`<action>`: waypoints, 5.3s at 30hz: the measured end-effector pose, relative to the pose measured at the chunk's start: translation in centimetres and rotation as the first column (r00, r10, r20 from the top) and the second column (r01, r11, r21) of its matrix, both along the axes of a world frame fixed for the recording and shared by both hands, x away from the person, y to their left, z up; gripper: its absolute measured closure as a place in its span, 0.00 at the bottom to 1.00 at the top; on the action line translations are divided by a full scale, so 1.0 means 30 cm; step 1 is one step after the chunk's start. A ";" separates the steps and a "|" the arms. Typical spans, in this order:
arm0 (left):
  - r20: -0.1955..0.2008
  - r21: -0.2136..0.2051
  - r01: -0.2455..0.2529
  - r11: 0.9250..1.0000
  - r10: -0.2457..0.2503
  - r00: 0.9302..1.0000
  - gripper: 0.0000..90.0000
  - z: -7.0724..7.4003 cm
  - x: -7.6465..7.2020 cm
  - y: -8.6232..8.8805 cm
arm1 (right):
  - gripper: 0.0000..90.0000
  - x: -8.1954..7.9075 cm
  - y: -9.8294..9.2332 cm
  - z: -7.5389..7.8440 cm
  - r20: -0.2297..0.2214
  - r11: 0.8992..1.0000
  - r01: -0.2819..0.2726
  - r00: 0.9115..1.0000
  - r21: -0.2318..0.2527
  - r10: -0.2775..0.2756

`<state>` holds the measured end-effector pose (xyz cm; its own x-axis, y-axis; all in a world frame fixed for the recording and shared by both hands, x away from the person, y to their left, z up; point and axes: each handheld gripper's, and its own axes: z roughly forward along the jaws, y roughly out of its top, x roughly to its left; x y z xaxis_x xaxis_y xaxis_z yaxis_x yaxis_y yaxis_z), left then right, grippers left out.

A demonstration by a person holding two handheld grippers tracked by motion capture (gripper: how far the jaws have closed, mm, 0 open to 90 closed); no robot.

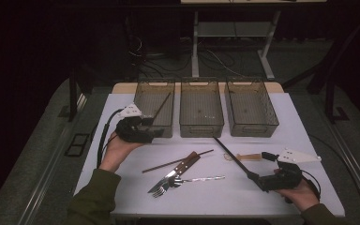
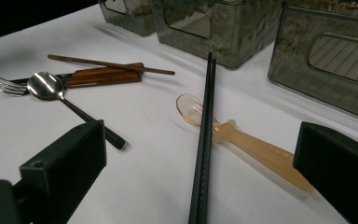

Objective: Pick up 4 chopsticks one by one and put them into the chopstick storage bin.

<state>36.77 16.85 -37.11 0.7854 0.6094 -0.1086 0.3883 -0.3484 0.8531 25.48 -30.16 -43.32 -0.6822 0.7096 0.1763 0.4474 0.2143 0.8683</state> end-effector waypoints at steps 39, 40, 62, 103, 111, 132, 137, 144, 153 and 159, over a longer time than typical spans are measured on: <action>-0.018 0.031 0.112 0.993 -0.112 0.994 0.48 -0.159 -0.193 0.006 | 0.03 0.000 0.019 0.001 -0.009 0.999 -0.048 0.999 -0.006 0.048; -0.025 0.048 0.126 0.991 -0.125 0.992 0.50 -0.166 -0.190 0.000 | 0.03 0.000 0.019 0.001 -0.009 0.999 -0.047 0.999 -0.006 0.047; -0.128 0.160 0.232 0.960 -0.213 0.969 0.79 -0.250 -0.156 -0.056 | 0.03 0.000 0.017 -0.001 -0.010 0.999 -0.040 0.999 -0.003 0.040; -0.110 0.141 0.236 0.962 -0.222 0.969 0.94 -0.214 -0.168 -0.042 | 0.03 -0.002 0.018 -0.001 -0.007 0.999 -0.044 0.999 -0.011 0.044; -0.112 0.127 0.226 0.966 -0.212 0.971 0.94 -0.184 -0.181 -0.041 | 0.03 -0.004 0.018 0.000 -0.008 0.999 -0.045 0.999 -0.012 0.045; -0.118 0.092 0.179 0.980 -0.168 0.979 0.94 -0.109 -0.186 -0.013 | 0.03 -0.001 0.015 -0.003 -0.011 0.999 -0.038 0.999 -0.005 0.038; -0.114 0.081 0.165 0.983 -0.156 0.981 0.94 -0.091 -0.179 0.000 | 0.03 0.000 0.014 -0.004 -0.013 0.999 -0.038 0.999 -0.004 0.038; -0.113 0.069 0.141 0.988 -0.132 0.985 0.94 -0.074 -0.159 0.013 | 0.03 -0.002 0.012 -0.004 -0.015 0.999 -0.033 0.999 0.002 0.033; -0.112 0.045 0.088 0.995 -0.082 0.990 0.94 -0.048 -0.116 0.035 | 0.03 -0.001 0.011 -0.006 -0.019 1.000 -0.026 0.999 -0.001 0.026; -0.104 0.031 0.067 0.997 -0.064 0.992 0.94 -0.034 -0.085 0.039 | 0.03 0.000 0.011 -0.007 -0.022 1.000 -0.021 1.000 -0.001 0.021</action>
<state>34.22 18.03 -38.13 0.8095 0.5617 -0.1712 0.4490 -0.4043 0.7968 25.48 -29.83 -43.54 -0.6930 0.6953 0.1908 0.4620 0.2251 0.8578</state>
